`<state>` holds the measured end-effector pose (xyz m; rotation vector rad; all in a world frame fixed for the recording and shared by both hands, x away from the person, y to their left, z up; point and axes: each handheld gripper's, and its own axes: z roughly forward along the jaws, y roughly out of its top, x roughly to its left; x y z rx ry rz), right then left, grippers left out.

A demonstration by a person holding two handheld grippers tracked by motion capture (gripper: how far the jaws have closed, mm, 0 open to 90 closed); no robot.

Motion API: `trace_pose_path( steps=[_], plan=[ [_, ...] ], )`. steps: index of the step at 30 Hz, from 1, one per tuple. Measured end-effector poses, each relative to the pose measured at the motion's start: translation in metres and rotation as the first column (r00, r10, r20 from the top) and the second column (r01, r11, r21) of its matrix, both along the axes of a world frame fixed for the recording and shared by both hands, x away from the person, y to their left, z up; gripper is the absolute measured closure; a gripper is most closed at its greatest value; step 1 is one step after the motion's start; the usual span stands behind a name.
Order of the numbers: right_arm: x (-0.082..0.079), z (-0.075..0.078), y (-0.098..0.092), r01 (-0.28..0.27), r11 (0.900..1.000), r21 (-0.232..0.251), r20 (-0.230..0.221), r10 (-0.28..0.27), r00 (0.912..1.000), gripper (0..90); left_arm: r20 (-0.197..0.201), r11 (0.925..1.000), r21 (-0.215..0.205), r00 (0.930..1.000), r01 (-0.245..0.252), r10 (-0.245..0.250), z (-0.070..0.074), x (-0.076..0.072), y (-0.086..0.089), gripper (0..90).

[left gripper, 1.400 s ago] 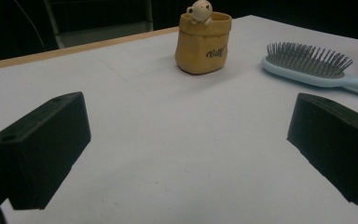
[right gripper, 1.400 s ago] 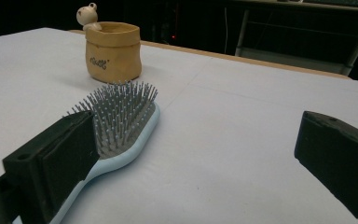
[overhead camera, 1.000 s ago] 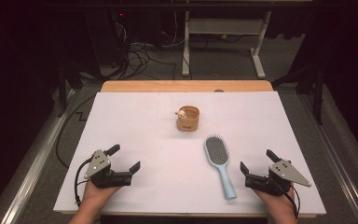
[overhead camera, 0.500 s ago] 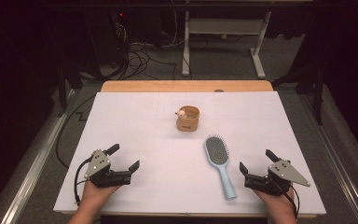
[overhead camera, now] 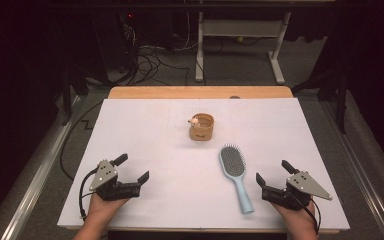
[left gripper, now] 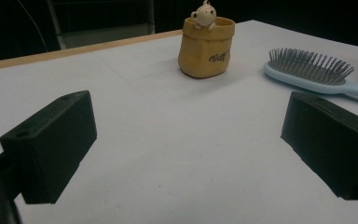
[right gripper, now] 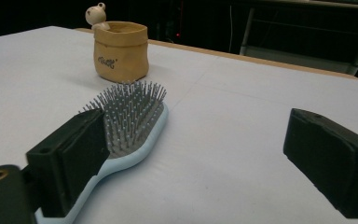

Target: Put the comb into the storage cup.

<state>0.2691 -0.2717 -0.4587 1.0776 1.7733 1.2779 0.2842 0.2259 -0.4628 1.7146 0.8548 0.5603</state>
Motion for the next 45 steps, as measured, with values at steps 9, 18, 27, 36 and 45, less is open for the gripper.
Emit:
trace_pose_path(
  steps=[9, 18, 27, 36, 45],
  plan=[
    [-0.001, 0.001, 0.001, -0.025, 1.0, 0.018, -0.033, 0.025, 0.9991, 32.1, -0.001, 1.0, 0.004, 1.0, -0.004, 0.004, 0.0, 0.001, 0.0, 2.9],
    [-0.001, 0.002, 0.007, -0.097, 0.995, 0.021, -0.09, 0.098, 0.9911, 62.4, -0.002, 0.9999, -0.008, 1.0, 0.008, -0.008, 0.0, 0.002, 0.001, 2.9],
    [-0.004, 0.002, 0.027, -0.212, 0.977, 0.003, -0.144, 0.21, 0.967, 90.0, -0.001, 0.9998, -0.012, 0.9999, 0.016, -0.016, 0.0, 0.003, 0.0, 2.9],
    [-0.005, 0.002, 0.046, -0.331, 0.942, -0.054, -0.215, 0.313, 0.925, 90.0, 0.035, 0.9998, -0.02, 0.9993, -0.01, 0.011, 0.0, 0.001, 0.0, 0.0],
    [-0.006, 0.0, 0.057, -0.38, 0.922, -0.076, -0.301, 0.342, 0.8901, 90.0, 0.014, 1.0, -0.008, 0.9999, -0.001, 0.001, -0.002, 0.001, -0.001, 0.0]
  ],
)
